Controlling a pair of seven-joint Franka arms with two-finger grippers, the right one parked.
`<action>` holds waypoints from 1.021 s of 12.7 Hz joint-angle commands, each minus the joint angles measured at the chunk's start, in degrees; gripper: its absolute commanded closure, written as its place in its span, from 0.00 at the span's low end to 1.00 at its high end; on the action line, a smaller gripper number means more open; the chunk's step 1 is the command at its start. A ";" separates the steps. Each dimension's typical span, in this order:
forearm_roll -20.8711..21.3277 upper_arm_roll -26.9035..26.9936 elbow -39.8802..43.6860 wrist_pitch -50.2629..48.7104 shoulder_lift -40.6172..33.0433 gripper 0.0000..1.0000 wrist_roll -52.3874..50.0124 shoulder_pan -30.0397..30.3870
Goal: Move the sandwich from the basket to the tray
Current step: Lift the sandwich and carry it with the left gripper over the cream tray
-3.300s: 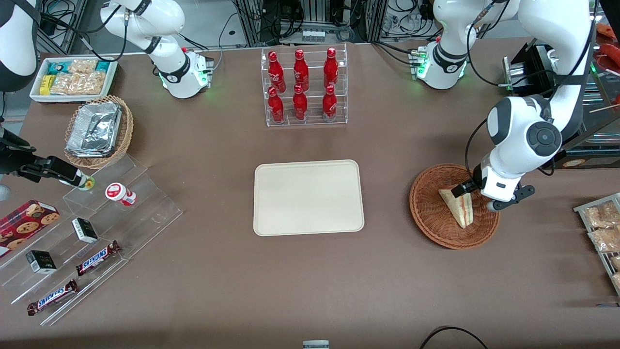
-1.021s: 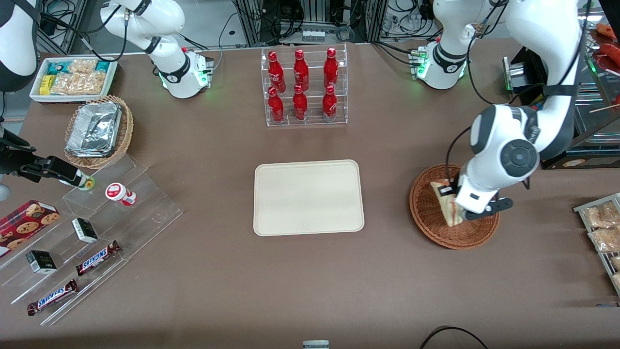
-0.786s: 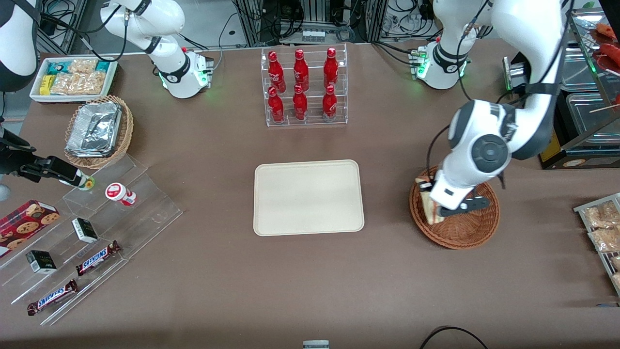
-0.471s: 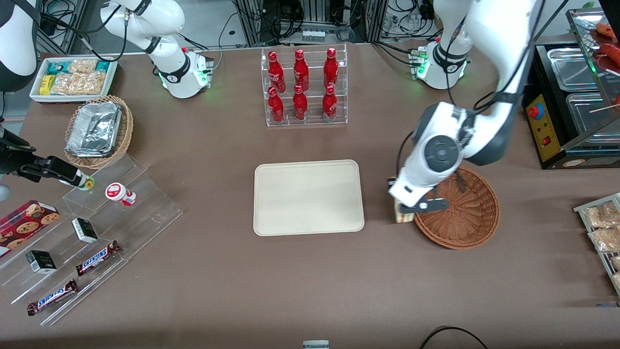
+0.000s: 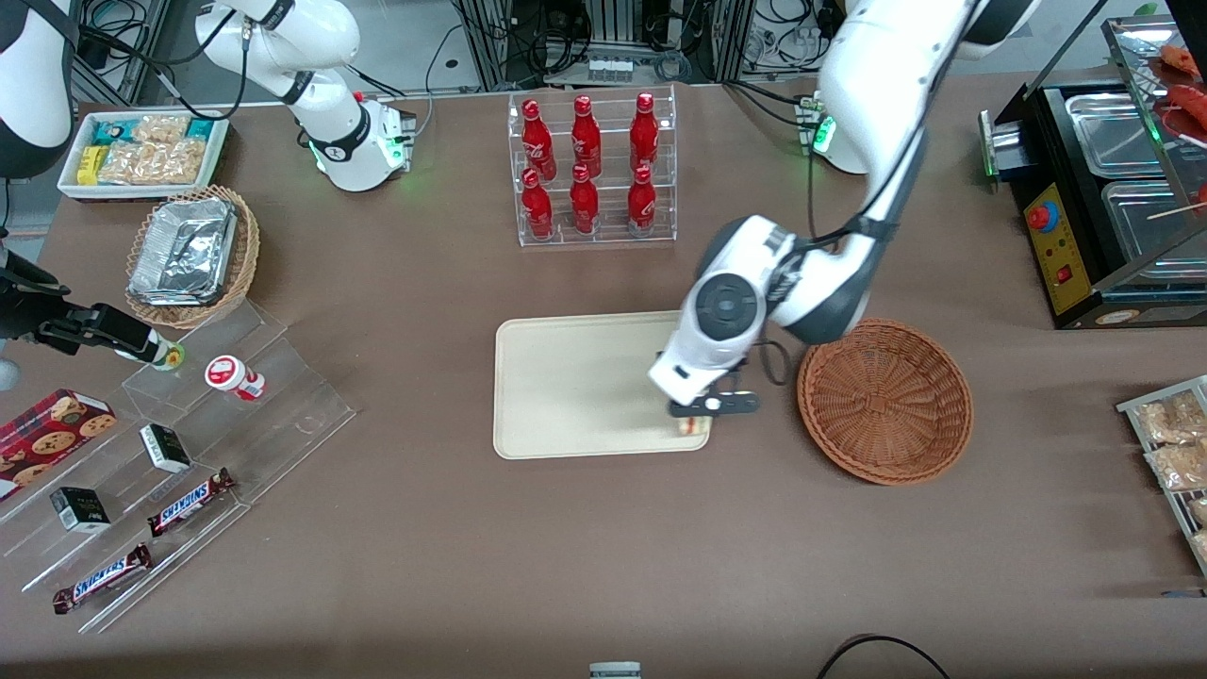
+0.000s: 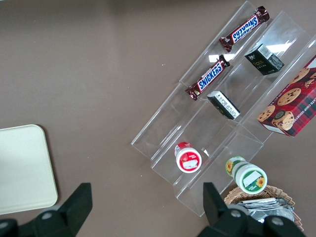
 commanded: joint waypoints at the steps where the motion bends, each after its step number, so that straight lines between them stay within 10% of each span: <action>1: -0.89 0.67 10.68 -0.54 7.74 1.00 -4.96 -3.90; 13: -0.98 0.67 21.88 -2.20 16.99 1.00 -13.94 -11.38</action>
